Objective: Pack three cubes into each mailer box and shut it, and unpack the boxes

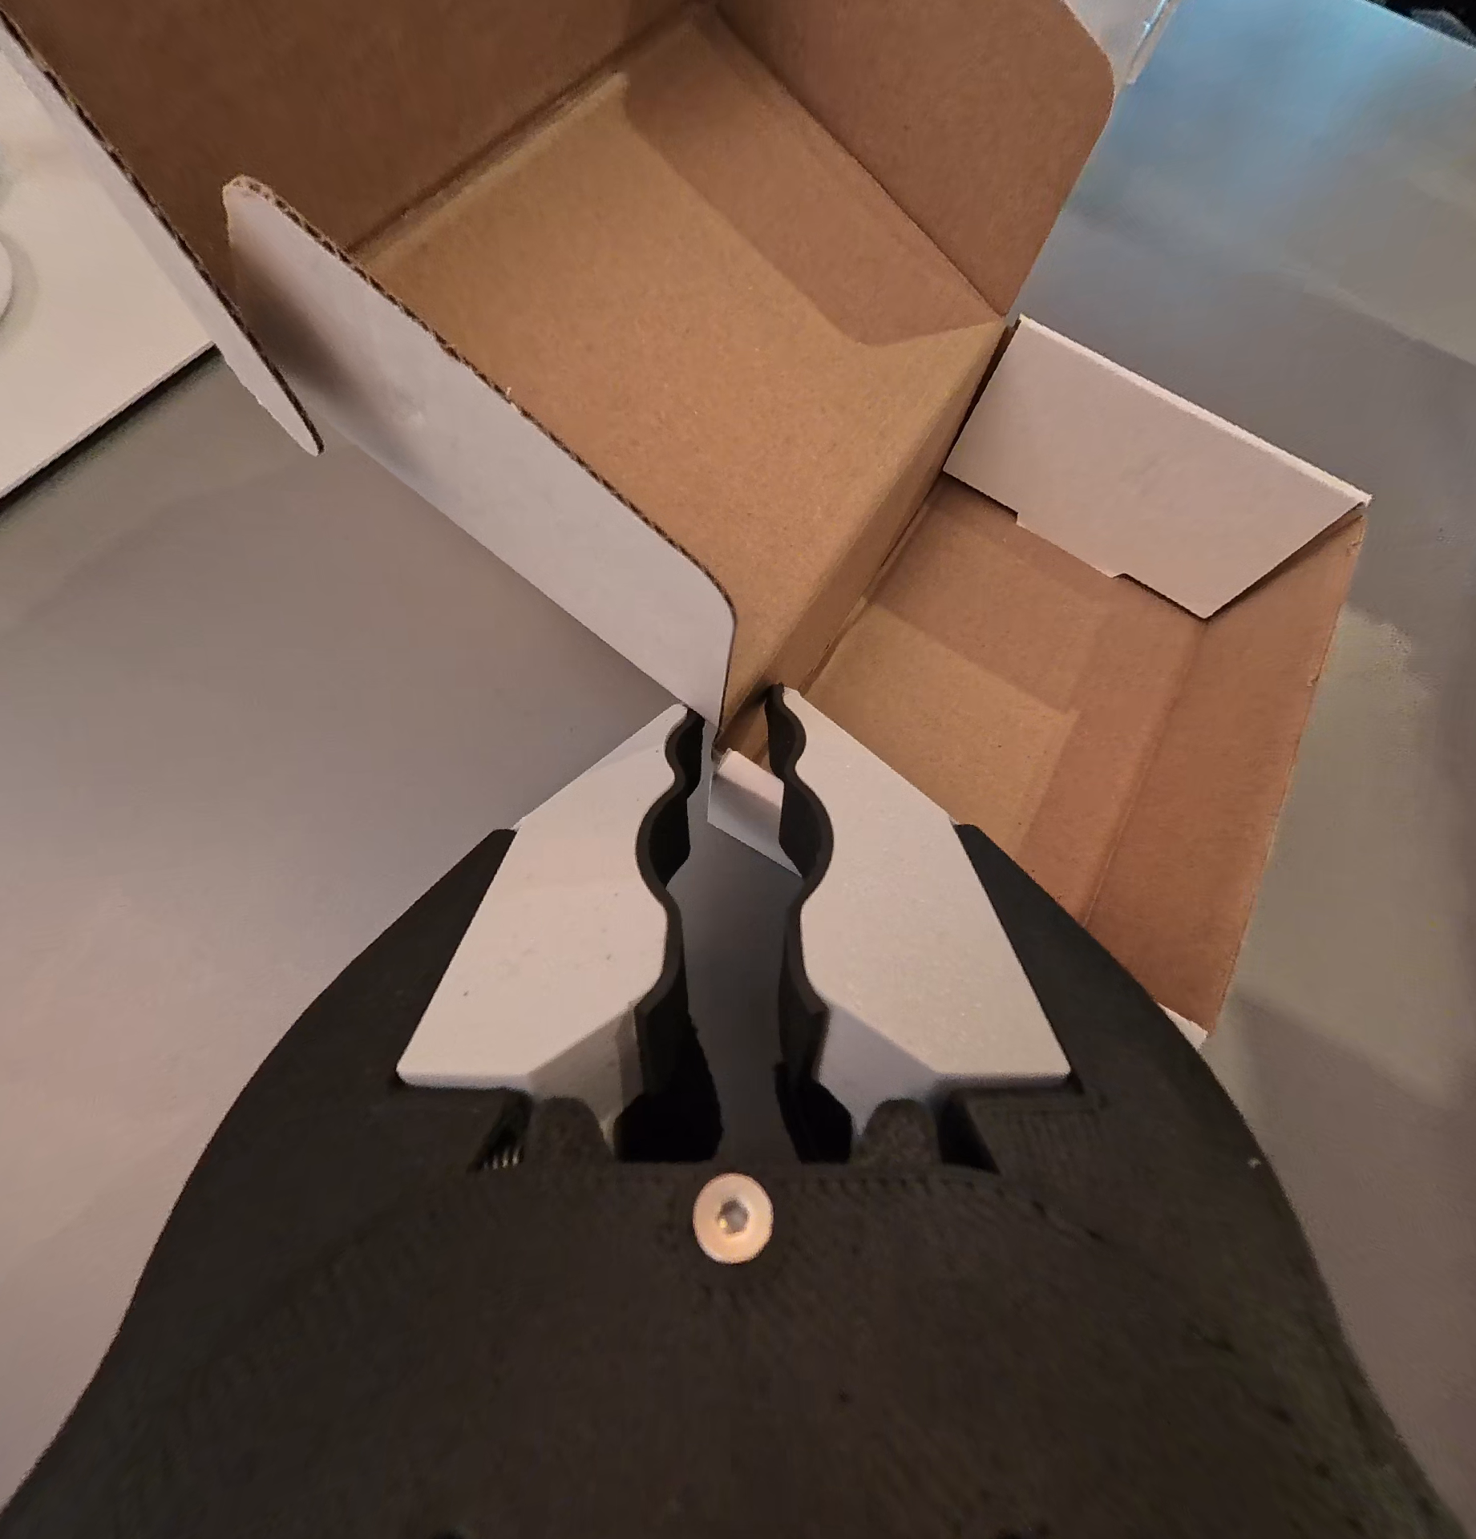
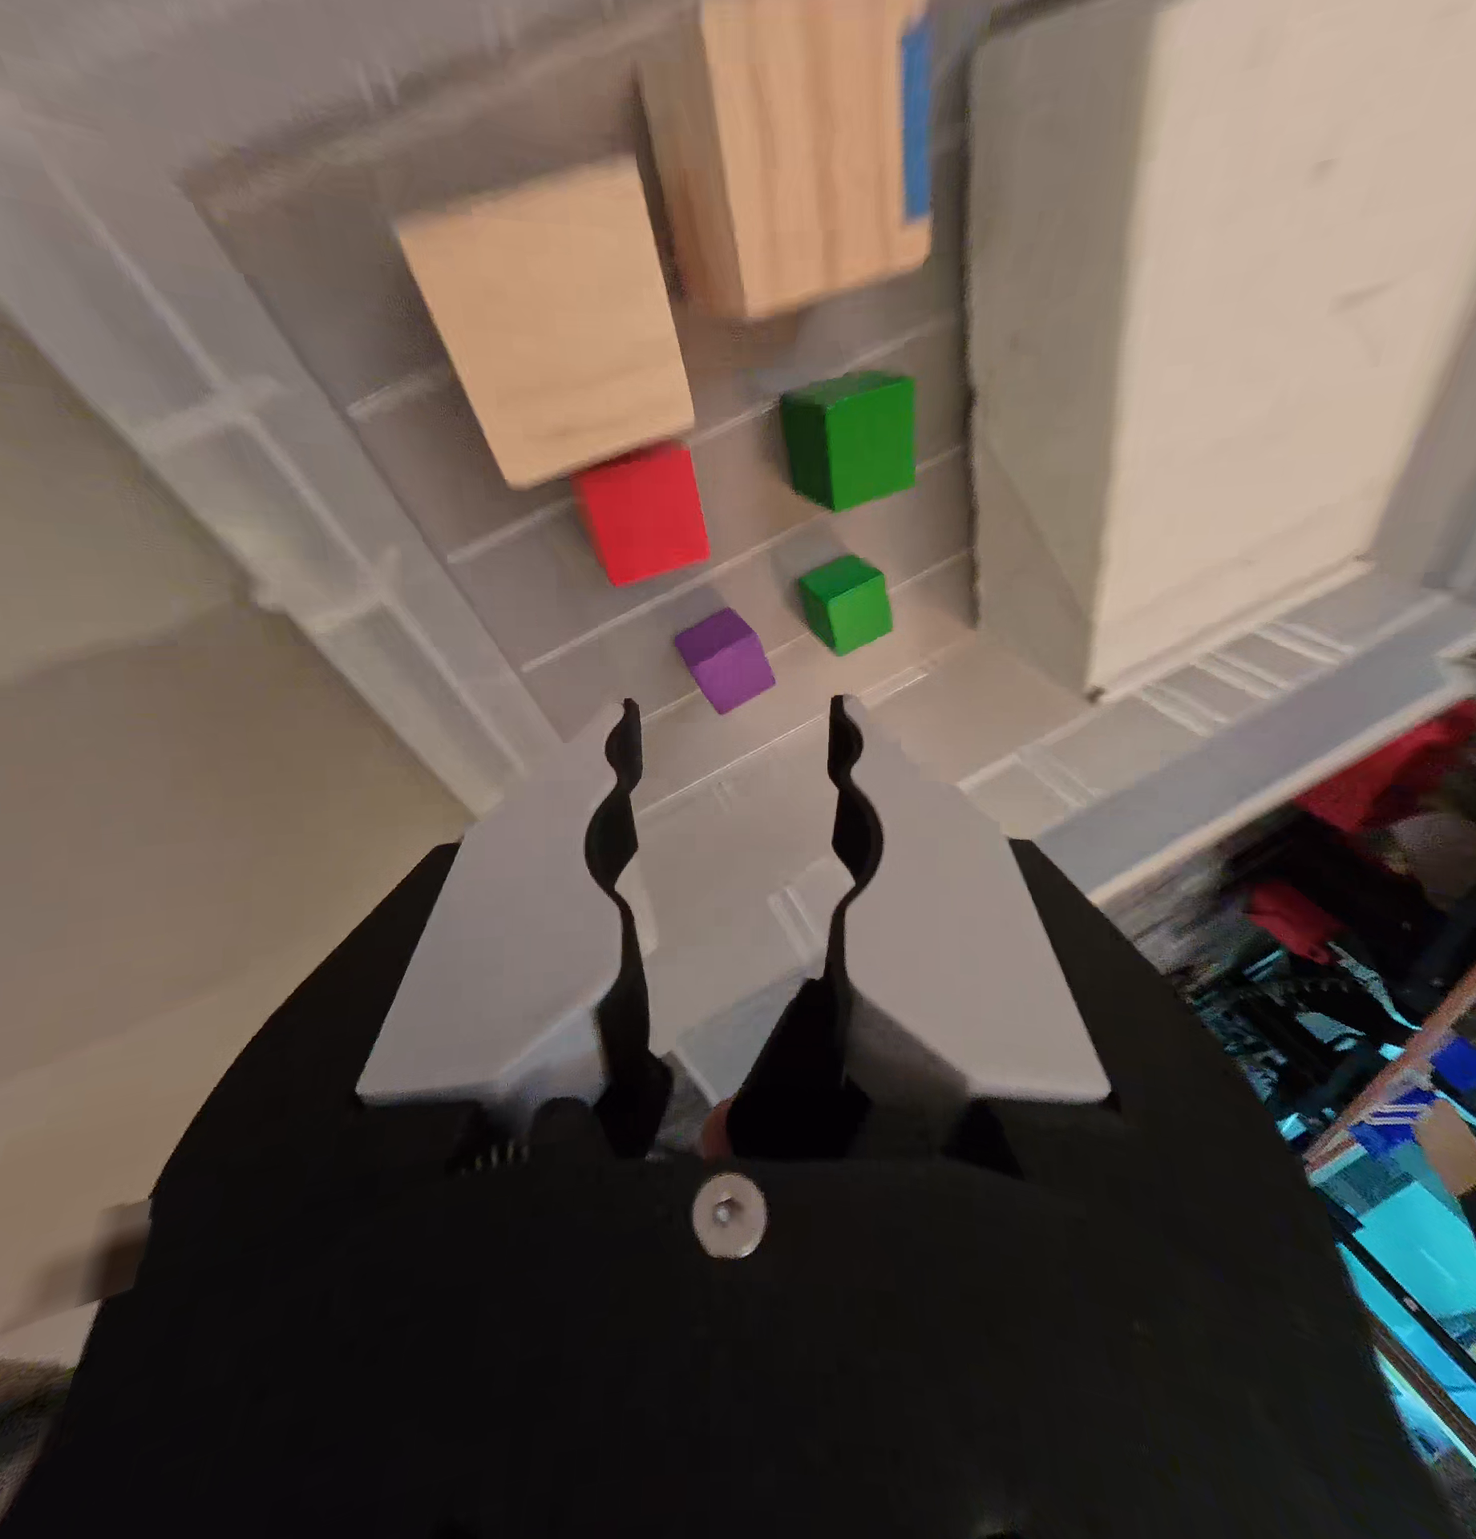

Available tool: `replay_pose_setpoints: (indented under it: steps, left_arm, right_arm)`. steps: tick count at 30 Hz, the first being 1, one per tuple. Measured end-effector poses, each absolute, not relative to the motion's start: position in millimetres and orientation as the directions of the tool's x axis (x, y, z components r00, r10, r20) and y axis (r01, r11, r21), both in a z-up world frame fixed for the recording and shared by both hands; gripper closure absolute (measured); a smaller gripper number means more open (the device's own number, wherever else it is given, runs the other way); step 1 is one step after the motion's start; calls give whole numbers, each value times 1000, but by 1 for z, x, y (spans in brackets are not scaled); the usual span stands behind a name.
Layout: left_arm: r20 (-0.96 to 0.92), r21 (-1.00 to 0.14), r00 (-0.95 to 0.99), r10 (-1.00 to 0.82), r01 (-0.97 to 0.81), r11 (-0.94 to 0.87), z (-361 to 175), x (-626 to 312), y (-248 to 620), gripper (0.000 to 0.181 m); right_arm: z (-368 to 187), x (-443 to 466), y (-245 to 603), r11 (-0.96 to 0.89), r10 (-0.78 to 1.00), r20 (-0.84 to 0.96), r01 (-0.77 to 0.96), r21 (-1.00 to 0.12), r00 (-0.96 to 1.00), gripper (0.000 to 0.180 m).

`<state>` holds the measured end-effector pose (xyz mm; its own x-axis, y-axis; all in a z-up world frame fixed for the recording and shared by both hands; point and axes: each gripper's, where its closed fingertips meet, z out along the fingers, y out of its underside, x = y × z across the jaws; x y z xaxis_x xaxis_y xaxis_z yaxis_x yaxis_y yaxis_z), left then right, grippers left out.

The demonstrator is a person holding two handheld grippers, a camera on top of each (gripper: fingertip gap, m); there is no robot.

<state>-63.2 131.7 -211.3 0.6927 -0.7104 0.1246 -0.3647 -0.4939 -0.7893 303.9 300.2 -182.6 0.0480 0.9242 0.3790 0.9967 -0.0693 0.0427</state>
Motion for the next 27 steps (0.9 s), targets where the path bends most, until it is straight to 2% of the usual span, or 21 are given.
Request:
replay_pose_setpoints:
  steps: [1, 3, 6, 9, 10, 14, 16, 21, 25, 27]
  left_arm:
    - [124, -790, 693, -711, -364, -493, -211, -63, 132, 166]
    - [123, -792, 690, -713, -365, -490, -211, -63, 132, 166]
    - [105, -787, 680, -726, -390, -479, -211, -63, 131, 167]
    - [100, -776, 662, -743, -416, -475, -211, -61, 127, 169]
    - [101, -773, 657, -747, -420, -475, -211, -61, 125, 169]
    - [105, -777, 630, -769, -430, -458, -211, -60, 119, 168]
    - [115, -781, 624, -773, -424, -458, -211, -59, 118, 168]
    - [147, -791, 610, -778, -400, -463, -210, -58, 118, 167]
    - [150, -797, 604, -782, -395, -458, -211, -59, 119, 167]
    - [143, -801, 599, -788, -398, -448, -211, -60, 119, 167]
  right_arm:
    - [-167, 287, 291, -52, 913, 405, 998, -23, 57, 138]
    - [-138, 235, 256, 1, 918, 385, 973, -230, 90, 137]
    - [-105, 155, 184, -3, 966, 216, 842, -539, 142, 138]
    - [-93, 97, 132, -67, 989, 46, 705, -706, 140, 138]
    - [-98, 85, 123, -93, 989, 10, 685, -723, 145, 137]
    - [-138, 71, 129, -235, 960, -74, 634, -737, 270, 110]
    - [-141, 62, 132, -361, 924, -233, 490, -793, 304, 106]
    - [-150, 45, 134, -564, 824, -518, 238, -791, 232, 94]
    - [-138, 47, 144, -697, 716, -694, 40, -716, 72, 103]
    - [-139, 48, 150, -717, 696, -716, 7, -697, 51, 121]
